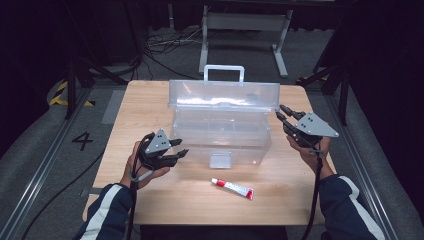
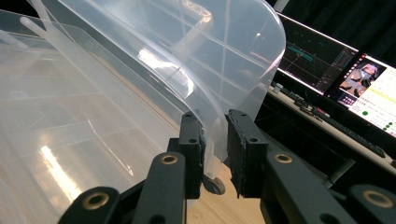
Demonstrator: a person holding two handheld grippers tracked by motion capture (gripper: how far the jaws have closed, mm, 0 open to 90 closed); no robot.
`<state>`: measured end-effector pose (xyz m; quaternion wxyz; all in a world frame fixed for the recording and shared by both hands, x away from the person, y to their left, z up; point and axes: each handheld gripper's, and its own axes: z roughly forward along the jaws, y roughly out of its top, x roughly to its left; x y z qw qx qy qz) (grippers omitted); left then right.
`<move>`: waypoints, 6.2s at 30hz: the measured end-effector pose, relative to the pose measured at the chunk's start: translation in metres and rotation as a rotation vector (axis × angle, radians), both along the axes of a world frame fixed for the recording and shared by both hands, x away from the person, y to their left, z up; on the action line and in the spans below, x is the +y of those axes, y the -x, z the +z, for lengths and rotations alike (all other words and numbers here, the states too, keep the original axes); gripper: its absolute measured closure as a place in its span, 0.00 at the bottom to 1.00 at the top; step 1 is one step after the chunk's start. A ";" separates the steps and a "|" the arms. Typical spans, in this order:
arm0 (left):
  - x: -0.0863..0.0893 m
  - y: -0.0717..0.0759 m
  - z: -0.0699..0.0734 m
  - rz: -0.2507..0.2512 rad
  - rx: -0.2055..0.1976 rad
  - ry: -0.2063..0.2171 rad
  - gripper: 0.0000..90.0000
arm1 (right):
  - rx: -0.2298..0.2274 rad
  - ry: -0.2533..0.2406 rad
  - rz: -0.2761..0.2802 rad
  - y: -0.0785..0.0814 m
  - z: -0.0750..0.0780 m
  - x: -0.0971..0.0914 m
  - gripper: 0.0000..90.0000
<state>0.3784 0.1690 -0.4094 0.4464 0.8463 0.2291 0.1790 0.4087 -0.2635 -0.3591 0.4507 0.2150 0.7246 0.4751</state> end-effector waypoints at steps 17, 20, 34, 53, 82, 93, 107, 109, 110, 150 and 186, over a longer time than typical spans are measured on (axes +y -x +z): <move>-0.017 -0.012 -0.006 -0.070 0.041 -0.055 0.61 | 0.015 -0.067 -0.027 -0.013 0.014 0.001 0.88; -0.020 -0.015 -0.007 -0.088 0.044 -0.084 0.61 | 0.009 -0.089 -0.021 -0.013 0.015 0.000 0.93; -0.027 -0.031 -0.017 -0.116 0.084 -0.143 0.65 | 0.021 -0.122 -0.039 -0.028 0.015 0.006 0.83; -0.029 -0.036 -0.017 -0.167 0.088 -0.174 0.69 | -0.057 -0.069 -0.166 -0.048 0.027 0.021 0.92; -0.031 -0.035 -0.016 -0.183 0.075 -0.170 0.73 | 0.032 -0.076 -0.175 -0.085 0.047 0.020 0.94; -0.033 -0.034 -0.011 -0.211 0.057 -0.203 0.80 | 0.074 -0.086 -0.180 -0.096 0.053 0.020 0.94; -0.030 -0.035 -0.011 -0.254 0.039 -0.222 0.84 | 0.129 -0.113 -0.198 -0.114 0.058 0.022 0.94; -0.029 -0.035 -0.011 -0.255 0.039 -0.223 0.84 | 0.133 -0.112 -0.198 -0.115 0.059 0.023 0.94; -0.029 -0.035 -0.010 -0.257 0.038 -0.225 0.85 | 0.141 -0.112 -0.196 -0.117 0.059 0.023 0.94; -0.020 -0.022 -0.010 -0.317 0.059 -0.225 0.88 | 0.348 -0.091 -0.203 -0.166 0.073 0.030 0.94; -0.024 -0.017 -0.011 -0.290 0.066 -0.222 0.86 | 0.462 -0.059 -0.225 -0.239 0.037 0.033 0.94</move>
